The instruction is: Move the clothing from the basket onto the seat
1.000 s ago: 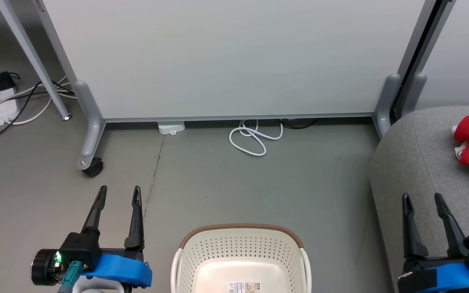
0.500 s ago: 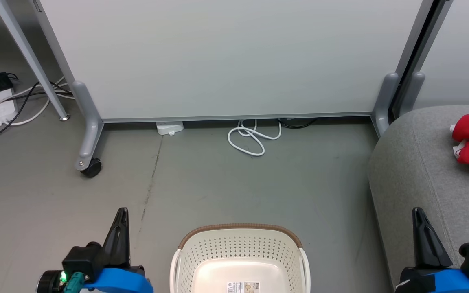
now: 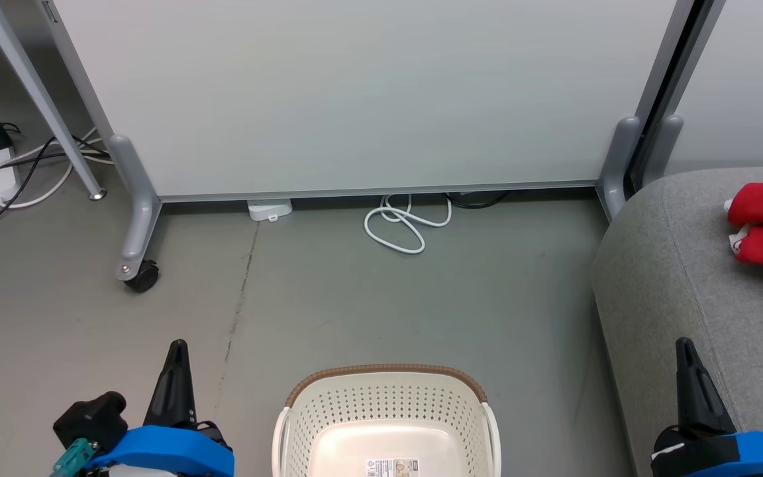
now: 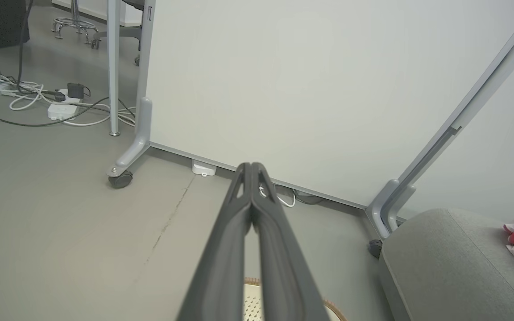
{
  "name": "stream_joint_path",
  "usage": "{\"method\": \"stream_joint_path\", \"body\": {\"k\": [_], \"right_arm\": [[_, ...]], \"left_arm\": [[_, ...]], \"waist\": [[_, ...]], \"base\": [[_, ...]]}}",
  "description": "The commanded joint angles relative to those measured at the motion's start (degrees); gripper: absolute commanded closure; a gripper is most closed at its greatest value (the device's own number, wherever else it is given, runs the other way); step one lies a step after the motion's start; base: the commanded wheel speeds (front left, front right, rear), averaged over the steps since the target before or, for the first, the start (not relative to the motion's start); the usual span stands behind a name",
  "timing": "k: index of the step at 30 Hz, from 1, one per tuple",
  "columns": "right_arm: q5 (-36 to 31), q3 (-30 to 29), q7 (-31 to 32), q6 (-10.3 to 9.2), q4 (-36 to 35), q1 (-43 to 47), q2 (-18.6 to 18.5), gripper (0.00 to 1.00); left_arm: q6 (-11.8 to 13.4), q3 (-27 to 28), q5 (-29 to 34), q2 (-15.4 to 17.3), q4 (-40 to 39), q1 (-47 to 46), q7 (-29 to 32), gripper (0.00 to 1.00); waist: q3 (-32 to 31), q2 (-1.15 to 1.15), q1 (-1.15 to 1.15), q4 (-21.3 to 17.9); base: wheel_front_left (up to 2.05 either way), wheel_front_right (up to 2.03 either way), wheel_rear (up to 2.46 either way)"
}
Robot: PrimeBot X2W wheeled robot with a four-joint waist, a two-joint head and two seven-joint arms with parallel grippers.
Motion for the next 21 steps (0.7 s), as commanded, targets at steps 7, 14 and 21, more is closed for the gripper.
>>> {"method": "stream_joint_path", "body": {"k": [7,14,21], "right_arm": [[8.3,0.2,1.9,0.0,-0.5,-2.2,-0.3,1.0],[14.5,0.3,3.5,0.01,-0.2,-2.8,-0.3,1.0],[20.3,0.4,5.0,0.01,0.0,-3.4,-0.4,1.0]], "left_arm": [[-0.6,1.6,-8.1,-0.1,-1.3,-2.1,1.9,1.0],[-1.0,2.6,-14.2,-0.3,-1.5,-2.5,3.4,1.0],[-1.5,3.5,-19.9,-0.6,-1.7,-2.8,4.9,1.0]], "waist": [[0.0,0.0,-0.01,-0.4],[0.0,0.0,-0.01,-0.7],[0.0,0.0,-0.01,-1.1]], "base": [[0.0,0.0,0.0],[0.0,0.0,0.0],[0.0,0.0,0.0]]}}
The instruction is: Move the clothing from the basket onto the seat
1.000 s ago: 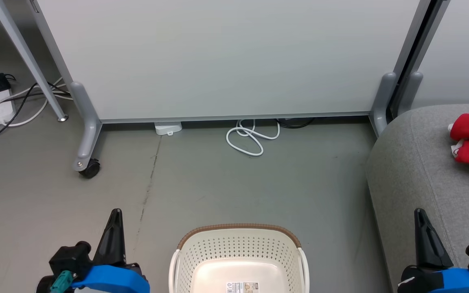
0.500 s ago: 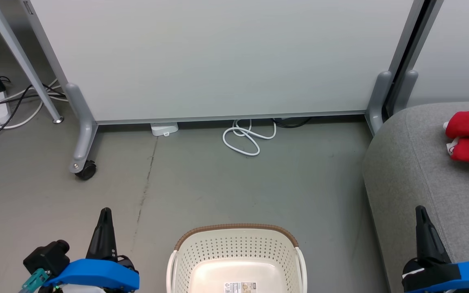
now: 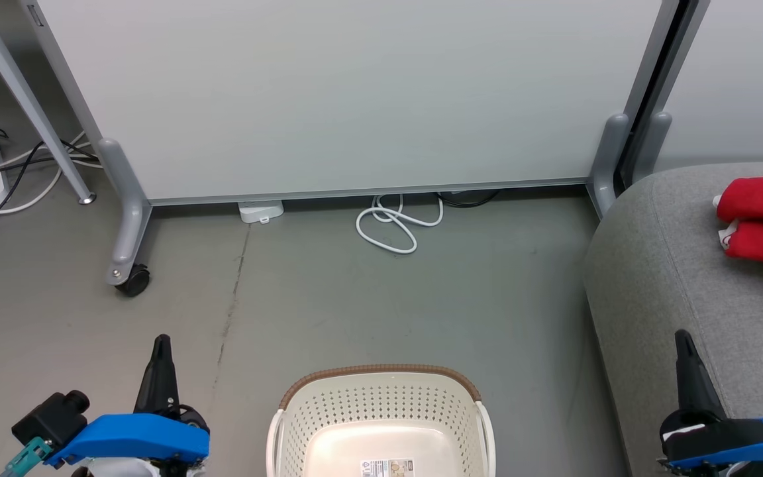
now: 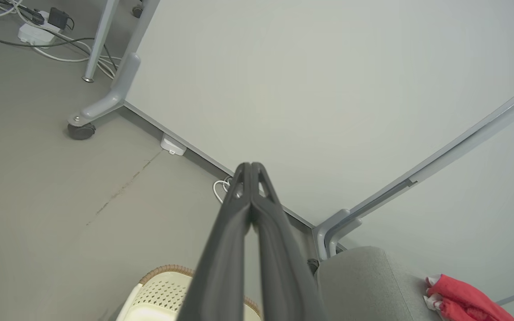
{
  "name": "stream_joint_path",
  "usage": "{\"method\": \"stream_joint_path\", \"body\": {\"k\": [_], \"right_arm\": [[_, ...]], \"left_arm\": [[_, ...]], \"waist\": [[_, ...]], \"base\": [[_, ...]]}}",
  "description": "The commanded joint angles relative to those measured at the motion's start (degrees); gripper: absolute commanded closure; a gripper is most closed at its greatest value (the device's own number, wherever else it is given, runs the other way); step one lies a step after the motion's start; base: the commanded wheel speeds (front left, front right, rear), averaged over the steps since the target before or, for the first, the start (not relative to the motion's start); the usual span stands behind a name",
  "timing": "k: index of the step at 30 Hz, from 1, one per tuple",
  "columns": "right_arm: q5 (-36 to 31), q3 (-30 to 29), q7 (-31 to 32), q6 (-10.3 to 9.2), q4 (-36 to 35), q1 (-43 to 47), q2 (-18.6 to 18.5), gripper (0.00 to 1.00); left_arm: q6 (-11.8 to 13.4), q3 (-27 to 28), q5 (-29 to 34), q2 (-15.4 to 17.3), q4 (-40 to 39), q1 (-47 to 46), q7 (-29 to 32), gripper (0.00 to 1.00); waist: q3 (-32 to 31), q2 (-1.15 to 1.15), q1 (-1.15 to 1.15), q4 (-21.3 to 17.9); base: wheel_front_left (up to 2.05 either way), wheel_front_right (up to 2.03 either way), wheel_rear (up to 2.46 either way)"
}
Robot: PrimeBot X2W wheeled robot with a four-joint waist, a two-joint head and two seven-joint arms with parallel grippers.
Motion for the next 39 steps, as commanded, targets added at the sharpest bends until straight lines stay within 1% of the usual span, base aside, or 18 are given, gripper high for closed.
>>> {"method": "stream_joint_path", "body": {"k": [1,17,39], "right_arm": [[2.3,0.0,0.5,0.02,-0.5,-1.7,-0.3,1.0],[13.9,0.2,3.5,0.02,0.1,-2.9,-0.4,1.0],[27.2,0.4,6.9,0.03,0.7,-4.0,-0.5,1.0]], "left_arm": [[-0.5,0.6,-2.1,0.0,-0.9,-1.8,0.5,1.0],[-1.2,2.4,-13.6,-0.5,-1.3,-2.4,3.4,1.0],[-2.1,4.6,-26.7,-1.0,-1.6,-3.0,6.8,1.0]], "waist": [[0.0,0.0,-0.01,-0.1],[0.0,0.0,-0.01,-0.9],[0.0,0.0,-0.01,-2.0]], "base": [[0.0,0.0,0.0],[0.0,0.0,0.0],[0.0,0.0,0.0]]}}
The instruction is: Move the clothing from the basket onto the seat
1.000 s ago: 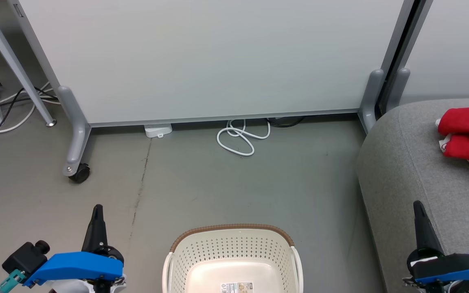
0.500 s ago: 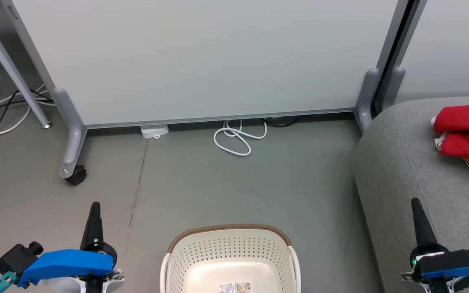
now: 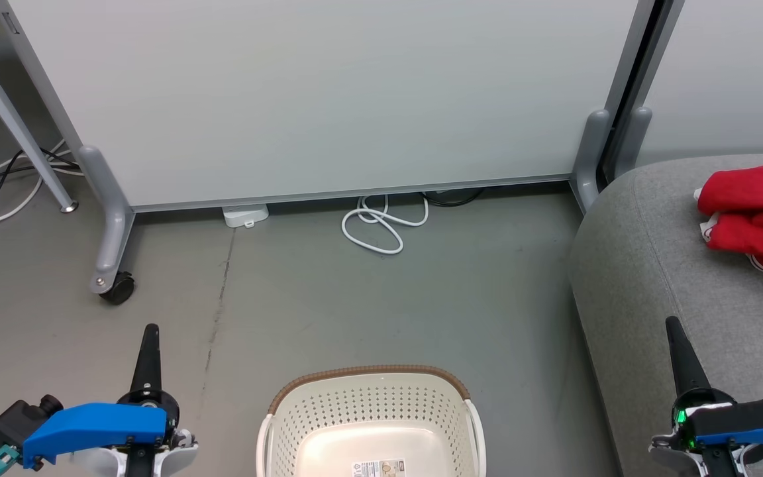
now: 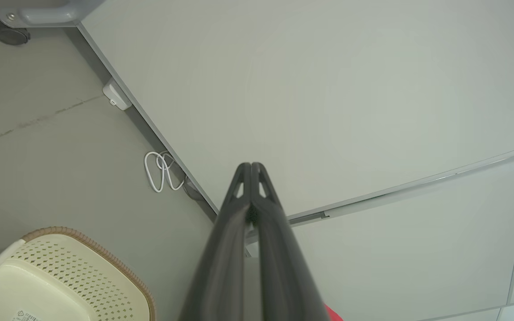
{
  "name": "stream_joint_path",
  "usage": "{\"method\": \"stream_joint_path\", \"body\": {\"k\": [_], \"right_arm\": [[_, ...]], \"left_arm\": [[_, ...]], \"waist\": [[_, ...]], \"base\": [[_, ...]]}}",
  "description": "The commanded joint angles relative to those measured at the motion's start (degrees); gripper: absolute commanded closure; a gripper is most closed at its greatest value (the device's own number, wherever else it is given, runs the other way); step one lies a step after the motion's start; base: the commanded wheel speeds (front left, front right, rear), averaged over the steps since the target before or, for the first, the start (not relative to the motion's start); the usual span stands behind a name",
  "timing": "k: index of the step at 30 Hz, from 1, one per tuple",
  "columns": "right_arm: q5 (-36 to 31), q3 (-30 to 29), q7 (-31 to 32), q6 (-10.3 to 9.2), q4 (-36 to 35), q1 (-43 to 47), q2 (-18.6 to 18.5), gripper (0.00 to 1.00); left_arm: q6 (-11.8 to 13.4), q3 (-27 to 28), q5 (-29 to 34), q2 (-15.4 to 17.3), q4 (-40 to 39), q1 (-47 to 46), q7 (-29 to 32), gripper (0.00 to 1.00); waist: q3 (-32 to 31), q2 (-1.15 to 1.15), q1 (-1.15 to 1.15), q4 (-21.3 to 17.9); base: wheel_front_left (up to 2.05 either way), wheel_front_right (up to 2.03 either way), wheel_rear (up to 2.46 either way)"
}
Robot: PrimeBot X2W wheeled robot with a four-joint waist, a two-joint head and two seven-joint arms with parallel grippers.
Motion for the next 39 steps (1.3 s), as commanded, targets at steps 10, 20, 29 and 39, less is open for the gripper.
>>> {"method": "stream_joint_path", "body": {"k": [10,20,29,39], "right_arm": [[6.6,0.2,1.7,0.03,0.0,-1.7,-0.4,1.0],[11.4,0.2,2.9,0.04,0.3,-2.2,-0.4,1.0],[15.4,0.3,4.0,0.04,0.5,-2.4,-0.4,1.0],[19.2,0.3,4.9,0.04,0.7,-2.8,-0.4,1.0]], "left_arm": [[-0.7,1.3,-6.4,-0.2,-0.8,-1.5,1.6,1.0],[-1.0,2.0,-11.2,-0.4,-0.9,-1.8,2.9,1.0],[-1.4,2.7,-15.2,-0.5,-0.9,-2.0,3.9,1.0],[-1.5,3.3,-19.0,-0.7,-1.0,-2.1,4.8,1.0]], "waist": [[0.0,0.0,0.0,-0.6],[0.0,0.0,0.0,-1.1],[0.0,0.0,0.0,-1.5],[0.0,0.0,0.0,-2.0]], "base": [[0.0,0.0,0.0],[0.0,0.0,0.0],[0.0,0.0,0.0],[0.0,0.0,0.0]]}}
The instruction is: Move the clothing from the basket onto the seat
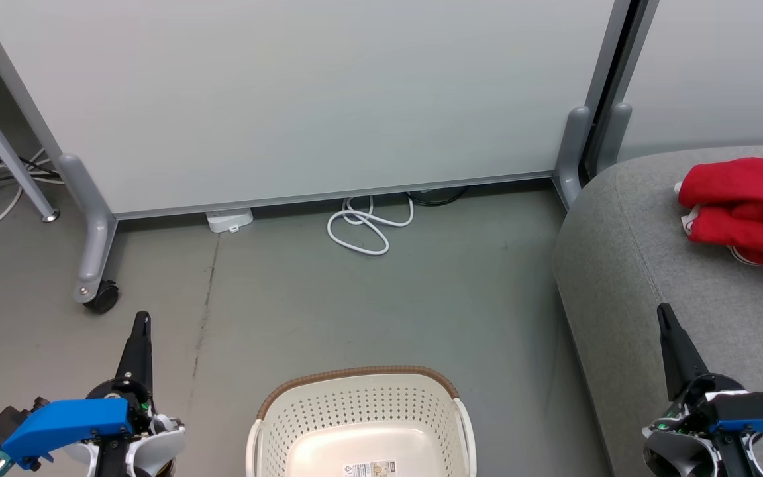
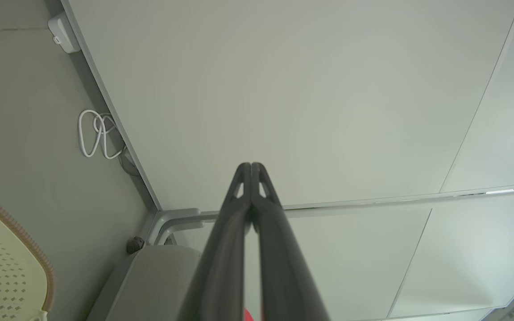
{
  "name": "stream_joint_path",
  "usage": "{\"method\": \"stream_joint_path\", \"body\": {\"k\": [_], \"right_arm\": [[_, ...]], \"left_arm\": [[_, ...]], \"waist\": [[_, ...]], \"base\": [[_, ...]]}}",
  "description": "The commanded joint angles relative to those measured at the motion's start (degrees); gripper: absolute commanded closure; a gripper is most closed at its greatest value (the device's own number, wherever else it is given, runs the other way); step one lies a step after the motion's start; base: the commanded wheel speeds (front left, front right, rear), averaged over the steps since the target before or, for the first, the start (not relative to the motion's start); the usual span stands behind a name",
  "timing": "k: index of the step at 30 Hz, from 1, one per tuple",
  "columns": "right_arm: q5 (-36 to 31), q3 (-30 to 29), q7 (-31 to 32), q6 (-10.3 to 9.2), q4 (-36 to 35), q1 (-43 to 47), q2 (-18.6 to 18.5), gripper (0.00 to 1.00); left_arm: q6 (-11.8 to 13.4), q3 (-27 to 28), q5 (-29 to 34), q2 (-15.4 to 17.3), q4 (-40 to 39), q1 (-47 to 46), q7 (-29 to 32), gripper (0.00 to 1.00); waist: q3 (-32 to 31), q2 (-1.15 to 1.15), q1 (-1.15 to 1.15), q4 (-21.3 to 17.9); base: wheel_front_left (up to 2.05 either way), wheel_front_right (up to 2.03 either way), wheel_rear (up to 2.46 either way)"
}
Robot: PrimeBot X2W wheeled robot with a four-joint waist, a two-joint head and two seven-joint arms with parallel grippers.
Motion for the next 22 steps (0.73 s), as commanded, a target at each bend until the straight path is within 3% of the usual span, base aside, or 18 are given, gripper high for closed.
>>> {"method": "stream_joint_path", "body": {"k": [1,10,22], "right_arm": [[1.2,0.1,0.4,0.04,0.1,-0.9,-0.3,1.0],[4.7,0.1,1.2,0.04,0.3,-1.2,-0.3,1.0],[4.5,0.1,1.2,0.04,0.3,-1.1,-0.3,1.0]], "left_arm": [[-0.4,0.4,-1.2,0.0,-0.4,-0.9,0.4,1.0],[-0.8,0.9,-4.7,-0.2,-0.4,-1.0,1.3,1.0],[-0.7,0.9,-4.5,-0.2,-0.4,-0.9,1.3,1.0]], "waist": [[0.0,0.0,0.0,-0.1],[0.0,0.0,0.0,-0.5],[0.0,0.0,0.0,-0.5]], "base": [[0.0,0.0,0.0],[0.0,0.0,0.0],[0.0,0.0,0.0]]}}
